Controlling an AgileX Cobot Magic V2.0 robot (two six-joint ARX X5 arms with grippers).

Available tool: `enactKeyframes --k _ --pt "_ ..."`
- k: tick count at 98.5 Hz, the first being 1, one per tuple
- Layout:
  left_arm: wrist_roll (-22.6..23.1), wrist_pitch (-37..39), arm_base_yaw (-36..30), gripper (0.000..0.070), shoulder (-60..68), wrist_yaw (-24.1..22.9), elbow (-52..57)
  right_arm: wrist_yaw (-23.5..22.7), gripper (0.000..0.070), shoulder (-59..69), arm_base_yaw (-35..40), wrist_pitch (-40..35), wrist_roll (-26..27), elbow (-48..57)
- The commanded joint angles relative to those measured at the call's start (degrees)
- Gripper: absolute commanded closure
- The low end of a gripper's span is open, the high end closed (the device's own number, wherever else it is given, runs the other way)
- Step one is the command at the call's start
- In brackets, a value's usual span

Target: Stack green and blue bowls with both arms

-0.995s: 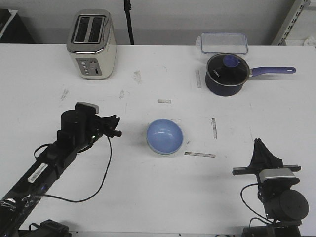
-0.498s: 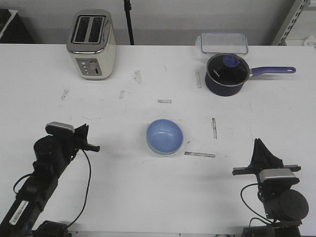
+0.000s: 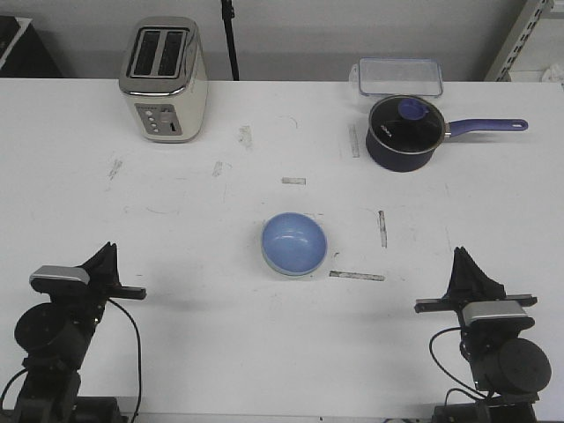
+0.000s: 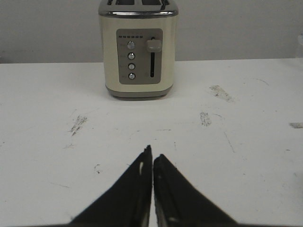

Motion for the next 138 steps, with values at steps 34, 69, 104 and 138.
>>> enactKeyframes --k 34,69,104,138 --pt "0.5 0.48 0.11 0.0699 -5.2 -0.07 0.17 -0.07 0.0685 -0.07 0.09 0.7 -0.22 -0.17" --pt "0.57 -3.26 -0.44 0.0699 -10.03 -0.09 -5.88 -0.04 0.0685 -0.07 0.09 0.7 -0.22 -0.17" --pt "0.48 1.36 -1.14 0.0699 -21.68 -0.74 -17.16 -0.04 0.0685 -0.07 0.09 0.7 -0.22 -0.17" --pt "0.5 7.56 -1.14 0.0699 -24.5 -2.25 -20.76 -0.04 0.0685 -0.07 0.09 0.7 -0.22 -0.17"
